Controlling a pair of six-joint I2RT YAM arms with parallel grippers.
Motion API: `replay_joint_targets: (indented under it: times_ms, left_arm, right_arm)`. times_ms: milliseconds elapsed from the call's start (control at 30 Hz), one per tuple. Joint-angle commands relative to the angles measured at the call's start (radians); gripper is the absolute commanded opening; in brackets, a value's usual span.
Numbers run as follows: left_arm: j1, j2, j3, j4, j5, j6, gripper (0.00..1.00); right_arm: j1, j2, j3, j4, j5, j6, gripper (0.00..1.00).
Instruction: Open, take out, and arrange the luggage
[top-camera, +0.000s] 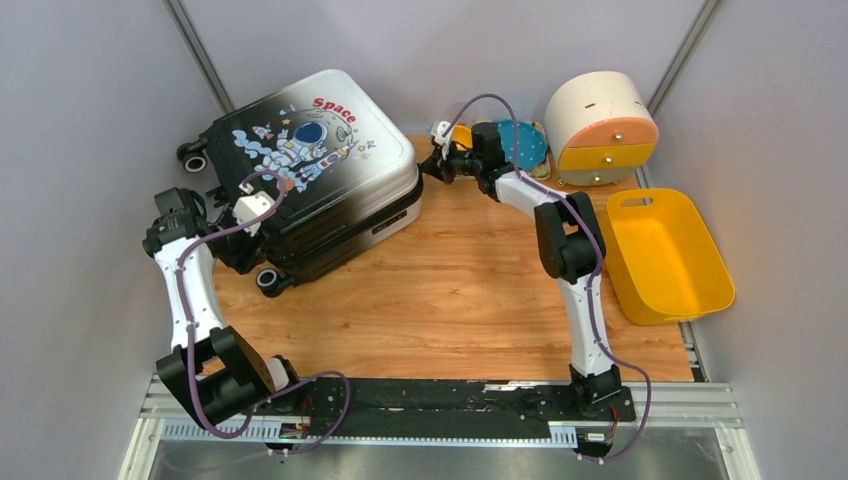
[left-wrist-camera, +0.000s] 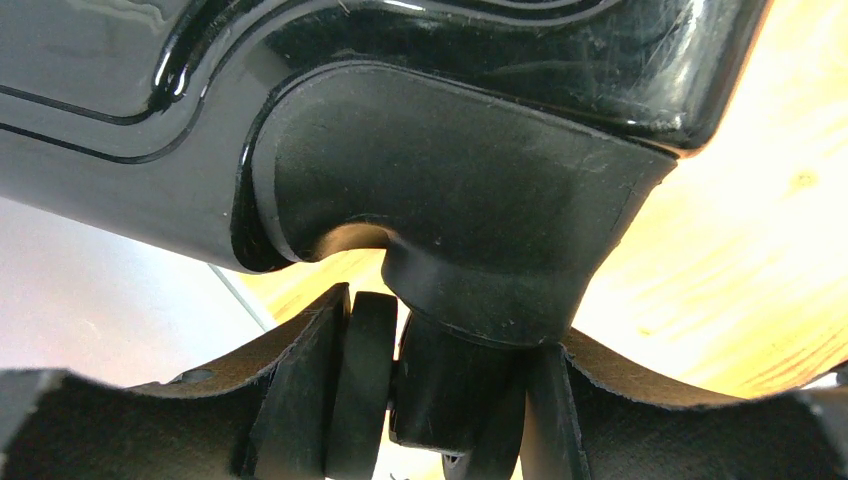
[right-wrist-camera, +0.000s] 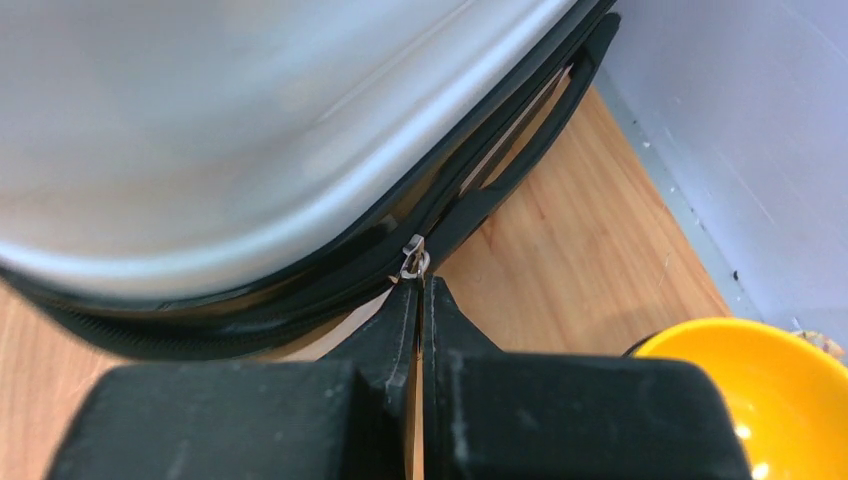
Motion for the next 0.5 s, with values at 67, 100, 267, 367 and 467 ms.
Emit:
replay_joint_targets:
  times_ms: [67,100,267,367,467]
  left_arm:
    - [0.046,0.054,-0.051,0.199,-0.122,-0.021,0.0]
    - [0.043,0.056,-0.052,0.2,-0.119,-0.026,0.0]
    - [0.037,0.036,-0.071,0.202,-0.073,-0.066,0.0]
    - [0.032,0.014,-0.069,0.197,-0.022,-0.115,0.0]
    - [0.029,-0.015,-0.03,0.156,0.042,-0.179,0.13]
  right_arm:
    - [-0.03,0.138,0.256,0.119,0.078,0.129,0.0]
    - [-0.024,0.156,0.285,0.127,0.082,0.164,0.0]
    - [0.001,0.282,0.447,0.177,0.166,0.278,0.0]
    - [0.021,0.332,0.498,0.199,0.289,0.413,0.12]
    - [0.032,0.319,0.494,0.148,0.28,0.53,0.35]
